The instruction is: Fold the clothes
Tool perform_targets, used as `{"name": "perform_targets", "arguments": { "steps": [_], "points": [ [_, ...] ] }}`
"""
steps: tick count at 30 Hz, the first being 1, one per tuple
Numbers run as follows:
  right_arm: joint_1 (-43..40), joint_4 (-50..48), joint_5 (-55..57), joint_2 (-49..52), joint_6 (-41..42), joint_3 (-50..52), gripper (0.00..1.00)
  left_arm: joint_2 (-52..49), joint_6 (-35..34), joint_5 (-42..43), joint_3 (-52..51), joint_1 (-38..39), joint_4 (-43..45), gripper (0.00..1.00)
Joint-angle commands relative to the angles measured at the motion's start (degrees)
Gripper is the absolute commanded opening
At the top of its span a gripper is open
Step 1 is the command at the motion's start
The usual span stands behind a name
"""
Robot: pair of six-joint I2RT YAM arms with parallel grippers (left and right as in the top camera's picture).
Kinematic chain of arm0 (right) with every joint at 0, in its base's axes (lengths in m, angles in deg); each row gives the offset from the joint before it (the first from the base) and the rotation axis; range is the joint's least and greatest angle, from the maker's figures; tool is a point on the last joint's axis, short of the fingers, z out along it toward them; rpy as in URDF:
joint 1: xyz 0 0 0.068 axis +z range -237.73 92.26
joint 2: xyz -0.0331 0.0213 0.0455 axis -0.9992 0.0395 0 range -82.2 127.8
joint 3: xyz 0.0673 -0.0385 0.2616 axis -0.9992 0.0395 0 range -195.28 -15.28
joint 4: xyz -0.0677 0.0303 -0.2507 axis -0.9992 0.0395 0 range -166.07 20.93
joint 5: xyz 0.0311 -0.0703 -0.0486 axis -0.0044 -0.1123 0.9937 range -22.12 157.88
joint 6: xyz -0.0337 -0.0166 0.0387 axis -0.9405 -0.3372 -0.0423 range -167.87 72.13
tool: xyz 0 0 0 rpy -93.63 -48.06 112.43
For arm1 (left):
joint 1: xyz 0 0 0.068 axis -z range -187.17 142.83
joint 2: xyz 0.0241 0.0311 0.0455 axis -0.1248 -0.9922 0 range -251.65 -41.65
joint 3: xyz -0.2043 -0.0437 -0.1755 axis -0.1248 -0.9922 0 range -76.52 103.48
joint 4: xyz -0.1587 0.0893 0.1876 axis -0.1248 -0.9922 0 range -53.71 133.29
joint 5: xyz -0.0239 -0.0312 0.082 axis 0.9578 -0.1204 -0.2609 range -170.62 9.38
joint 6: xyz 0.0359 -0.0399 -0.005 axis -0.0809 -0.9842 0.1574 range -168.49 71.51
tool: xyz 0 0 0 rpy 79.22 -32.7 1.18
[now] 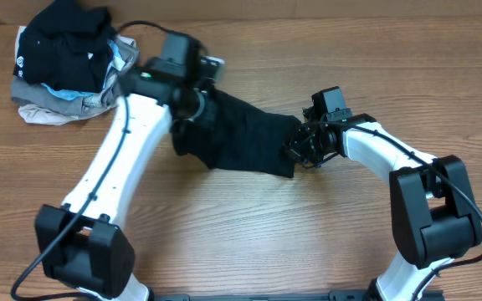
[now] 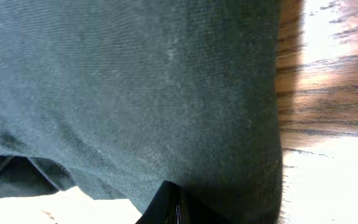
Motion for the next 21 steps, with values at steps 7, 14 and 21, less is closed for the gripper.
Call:
{"name": "perform_targets", "arguments": {
  "steps": [7, 14, 21],
  "points": [
    [-1.1, -1.9, -2.3, -0.8, 0.2, -1.4, 0.04, -6.4, -1.9, -3.7, 1.0, 9.9, 4.9, 0.04],
    [-8.3, 1.7, -4.5, -12.0, 0.2, -8.5, 0.04, -11.0, -2.8, -3.4, 1.0, 11.4, 6.1, 0.04],
    [-19.9, 6.4, -7.2, -22.9, -1.3, -14.1, 0.05, -11.5, -2.8, -1.9, 1.0, 12.2, 8.4, 0.04]
  ]
}}
